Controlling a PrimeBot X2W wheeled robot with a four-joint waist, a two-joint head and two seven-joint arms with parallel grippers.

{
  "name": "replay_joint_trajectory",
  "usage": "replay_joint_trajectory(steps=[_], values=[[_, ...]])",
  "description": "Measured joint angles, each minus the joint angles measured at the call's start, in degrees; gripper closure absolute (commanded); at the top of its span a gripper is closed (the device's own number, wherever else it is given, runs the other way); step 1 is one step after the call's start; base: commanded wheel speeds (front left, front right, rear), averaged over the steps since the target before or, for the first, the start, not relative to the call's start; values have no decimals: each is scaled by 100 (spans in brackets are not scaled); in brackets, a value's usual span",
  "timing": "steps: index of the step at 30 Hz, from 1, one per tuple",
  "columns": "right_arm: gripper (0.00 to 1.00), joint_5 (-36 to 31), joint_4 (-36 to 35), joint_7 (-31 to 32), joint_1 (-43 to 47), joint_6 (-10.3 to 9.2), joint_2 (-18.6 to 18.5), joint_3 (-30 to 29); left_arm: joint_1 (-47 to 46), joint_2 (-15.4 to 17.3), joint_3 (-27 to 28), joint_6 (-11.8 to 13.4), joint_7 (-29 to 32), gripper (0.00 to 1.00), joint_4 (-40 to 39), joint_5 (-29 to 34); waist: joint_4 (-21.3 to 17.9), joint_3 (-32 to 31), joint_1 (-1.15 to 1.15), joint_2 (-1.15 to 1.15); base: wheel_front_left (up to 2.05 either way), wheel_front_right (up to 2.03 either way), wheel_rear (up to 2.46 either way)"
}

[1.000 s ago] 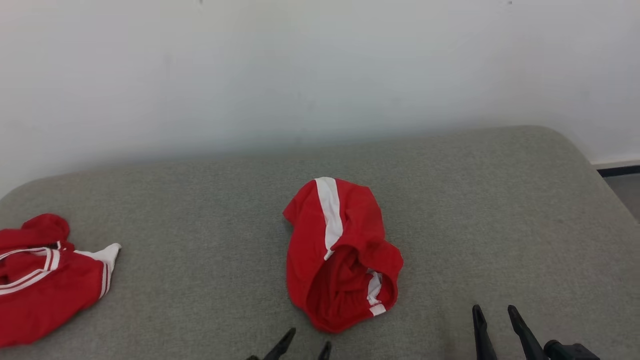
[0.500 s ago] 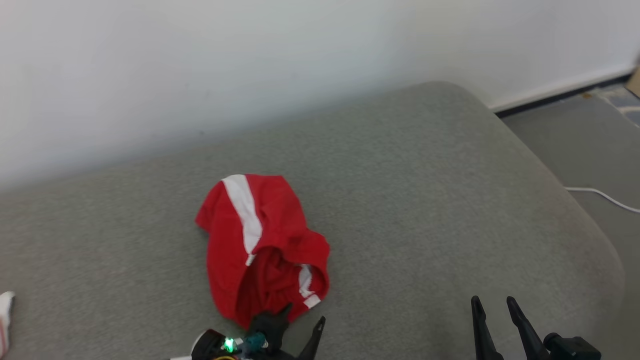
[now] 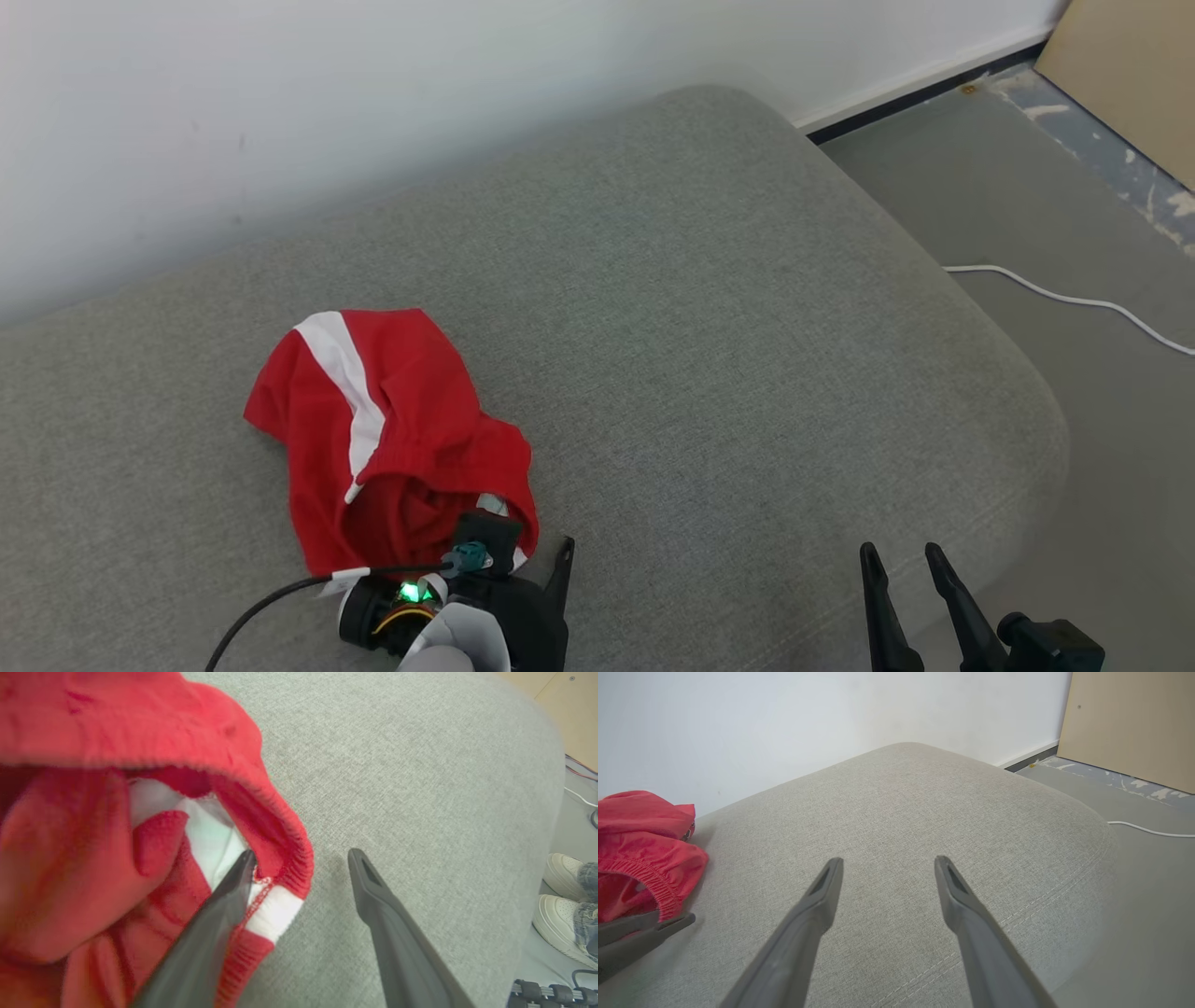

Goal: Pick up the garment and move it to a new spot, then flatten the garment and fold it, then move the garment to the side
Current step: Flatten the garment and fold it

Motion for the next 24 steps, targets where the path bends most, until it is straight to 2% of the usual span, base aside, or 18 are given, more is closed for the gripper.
replay_joint_trajectory(steps=[2, 3, 4, 14, 21, 24], values=[[0, 7, 14, -11, -13, 0, -1, 8, -37, 1, -137, 60, 32, 0, 4, -109, -37, 34, -1, 0, 0, 0, 0], [0, 7, 23, -22, -20, 0, -1, 9, -68, -1, -202, 93, 32, 14, 4, -197, -45, 46, -1, 0, 0, 0, 0], [0, 9, 31, -26, -22, 0, -1, 3, -107, 1, -260, 100, 3, 100, -5, -260, -43, 51, -1, 0, 0, 0, 0], [0, 22, 81, -27, -46, 0, 0, -30, -513, 1, -620, 179, -609, 100, -455, -1022, 208, -50, -1, 0, 0, 0, 0], [0, 20, 70, 20, -41, 0, 1, -18, -1372, 0, -736, -99, -650, 100, -1404, -1954, 388, -209, -2, 0, 0, 0, 0], [0, 20, 70, 31, -36, 0, 1, -5, -1846, 0, -622, -96, -652, 100, -1811, -2490, 414, -282, -2, 0, 0, 0, 0]])
